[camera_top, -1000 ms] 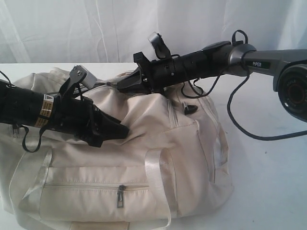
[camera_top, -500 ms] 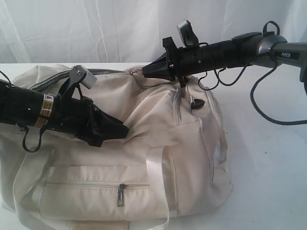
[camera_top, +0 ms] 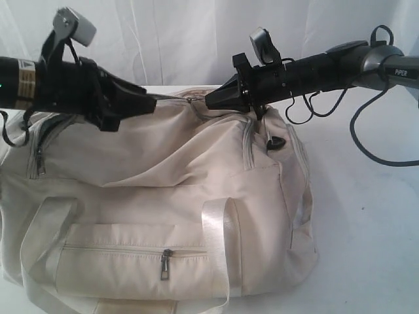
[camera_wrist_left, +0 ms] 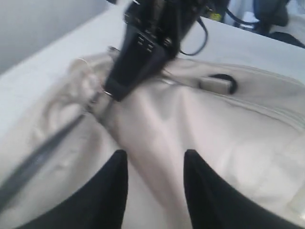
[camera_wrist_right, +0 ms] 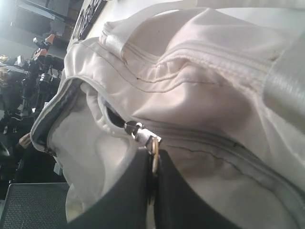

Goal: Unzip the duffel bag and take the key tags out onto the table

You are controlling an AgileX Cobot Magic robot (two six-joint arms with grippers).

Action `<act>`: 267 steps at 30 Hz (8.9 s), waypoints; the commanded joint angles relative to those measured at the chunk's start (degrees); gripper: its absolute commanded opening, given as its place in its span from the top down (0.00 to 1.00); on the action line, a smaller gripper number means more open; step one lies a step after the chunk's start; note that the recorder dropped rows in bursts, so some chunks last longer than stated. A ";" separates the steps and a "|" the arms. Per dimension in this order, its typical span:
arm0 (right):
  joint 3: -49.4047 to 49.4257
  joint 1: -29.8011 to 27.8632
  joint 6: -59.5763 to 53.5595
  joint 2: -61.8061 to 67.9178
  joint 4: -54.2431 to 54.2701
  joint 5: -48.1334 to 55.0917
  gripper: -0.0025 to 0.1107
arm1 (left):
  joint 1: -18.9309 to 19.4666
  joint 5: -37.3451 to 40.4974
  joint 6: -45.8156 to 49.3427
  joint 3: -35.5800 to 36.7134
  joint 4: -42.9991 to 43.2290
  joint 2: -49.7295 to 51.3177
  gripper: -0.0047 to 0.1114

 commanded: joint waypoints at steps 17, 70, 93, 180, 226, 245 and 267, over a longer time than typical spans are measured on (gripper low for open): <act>0.47 -1.42 -0.70 -0.44 -1.85 -1.46 0.98 | -0.95 18.58 32.76 -5.80 -3.33 10.28 0.44; 12.05 -13.15 5.56 -12.35 -16.26 -1.46 0.98 | -5.82 37.14 16.78 -13.12 -2.99 17.35 0.96; 16.35 -2.63 8.55 -24.43 -26.34 -1.46 0.98 | -5.82 42.08 16.78 -13.12 -3.12 17.35 0.96; 47.97 6.89 9.38 -67.28 -19.83 -35.99 0.35 | 1.01 28.52 -3.82 -0.60 0.33 7.02 0.37; 47.97 6.89 6.50 -67.28 -20.25 -36.49 0.35 | 9.48 -13.97 -14.71 -8.45 0.33 -1.23 0.96; 47.88 6.89 -6.87 -62.96 1.22 -39.91 0.75 | 11.28 -13.97 -24.72 18.46 0.33 -20.40 0.96; 30.79 15.93 -13.69 -31.46 9.95 -34.50 0.83 | 11.28 -13.97 -27.72 41.19 0.33 -42.00 0.96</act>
